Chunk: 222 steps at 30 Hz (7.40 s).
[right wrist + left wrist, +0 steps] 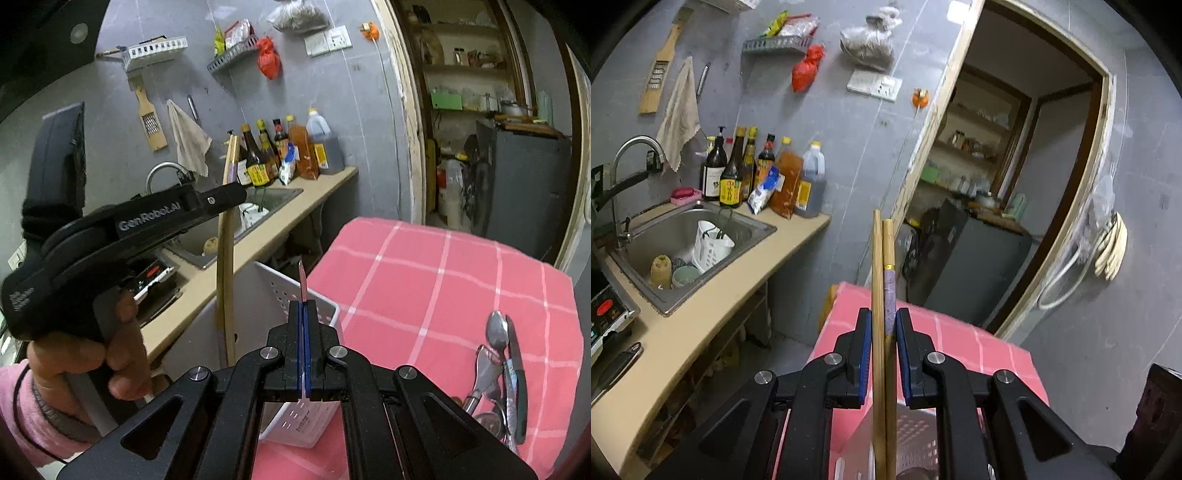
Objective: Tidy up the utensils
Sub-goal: 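Carry the chopsticks with the left tool and drop them into the white caddy, then lower the right tool onto the green-handled knife and grasp it, then lift the knife with the right tool and drop it into the caddy, then lower the right tool onto the blue child's spoon and grasp it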
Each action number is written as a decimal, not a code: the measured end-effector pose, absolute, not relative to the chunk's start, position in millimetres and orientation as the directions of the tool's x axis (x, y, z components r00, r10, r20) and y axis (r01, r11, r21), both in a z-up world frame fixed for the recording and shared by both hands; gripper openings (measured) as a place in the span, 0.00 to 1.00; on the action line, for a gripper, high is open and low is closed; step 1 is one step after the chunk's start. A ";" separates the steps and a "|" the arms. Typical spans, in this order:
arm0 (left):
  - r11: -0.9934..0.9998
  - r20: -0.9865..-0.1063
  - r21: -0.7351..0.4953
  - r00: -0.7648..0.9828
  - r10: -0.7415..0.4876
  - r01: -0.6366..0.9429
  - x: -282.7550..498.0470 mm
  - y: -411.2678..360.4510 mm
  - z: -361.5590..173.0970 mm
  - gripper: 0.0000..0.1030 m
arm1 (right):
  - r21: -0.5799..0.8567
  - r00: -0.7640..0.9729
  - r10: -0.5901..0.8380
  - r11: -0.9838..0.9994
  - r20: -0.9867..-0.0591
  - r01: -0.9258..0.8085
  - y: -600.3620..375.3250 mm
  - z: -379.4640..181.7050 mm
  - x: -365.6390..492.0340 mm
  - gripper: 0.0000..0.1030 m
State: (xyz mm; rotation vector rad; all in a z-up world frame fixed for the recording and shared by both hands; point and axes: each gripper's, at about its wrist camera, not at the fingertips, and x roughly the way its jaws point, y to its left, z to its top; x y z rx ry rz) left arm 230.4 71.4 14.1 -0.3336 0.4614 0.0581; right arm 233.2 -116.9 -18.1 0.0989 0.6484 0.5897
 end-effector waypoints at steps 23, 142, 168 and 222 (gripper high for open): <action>0.924 -0.450 -0.368 0.890 -0.079 -0.104 192.4 66.7 13.6 0.72 | 0.315 0.736 0.478 0.877 -0.480 -0.364 -160.1 -10.3 211.6 0.49; 0.959 -0.475 -0.283 0.866 -0.157 0.019 205.3 57.4 84.9 0.02 | 0.593 0.688 0.707 0.628 -0.164 -0.504 -135.7 -41.3 267.7 0.14; 0.962 -0.599 -0.269 0.773 -0.208 0.051 206.4 69.6 23.8 0.02 | 0.432 0.667 0.673 0.730 -0.319 -0.529 -103.9 -82.5 251.7 0.15; 0.970 -0.754 -0.204 0.611 -0.241 0.130 265.9 -119.7 -89.1 0.97 | 0.381 0.714 0.356 0.915 -0.603 -0.135 -359.0 -129.6 272.1 0.98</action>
